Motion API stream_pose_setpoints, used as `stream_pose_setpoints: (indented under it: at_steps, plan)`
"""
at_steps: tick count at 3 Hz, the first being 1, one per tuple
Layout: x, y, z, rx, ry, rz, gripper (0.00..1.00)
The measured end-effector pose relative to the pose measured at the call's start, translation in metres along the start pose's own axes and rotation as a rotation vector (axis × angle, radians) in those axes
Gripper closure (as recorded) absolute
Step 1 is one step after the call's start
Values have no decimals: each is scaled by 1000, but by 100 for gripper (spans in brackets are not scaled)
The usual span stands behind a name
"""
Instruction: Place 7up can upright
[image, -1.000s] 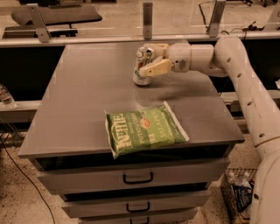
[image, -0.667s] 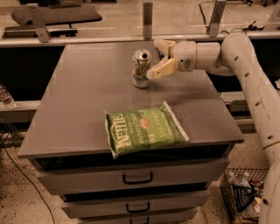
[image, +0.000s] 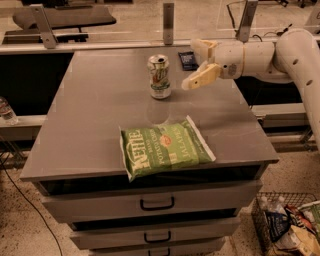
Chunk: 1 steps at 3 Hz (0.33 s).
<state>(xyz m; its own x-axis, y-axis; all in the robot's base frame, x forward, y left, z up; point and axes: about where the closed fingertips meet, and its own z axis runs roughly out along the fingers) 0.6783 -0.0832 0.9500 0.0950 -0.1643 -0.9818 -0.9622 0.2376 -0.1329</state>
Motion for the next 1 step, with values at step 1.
stream_pose_setpoints:
  at_steps: [1]
  plan:
    - [-1, 0, -2, 2, 1, -2, 0]
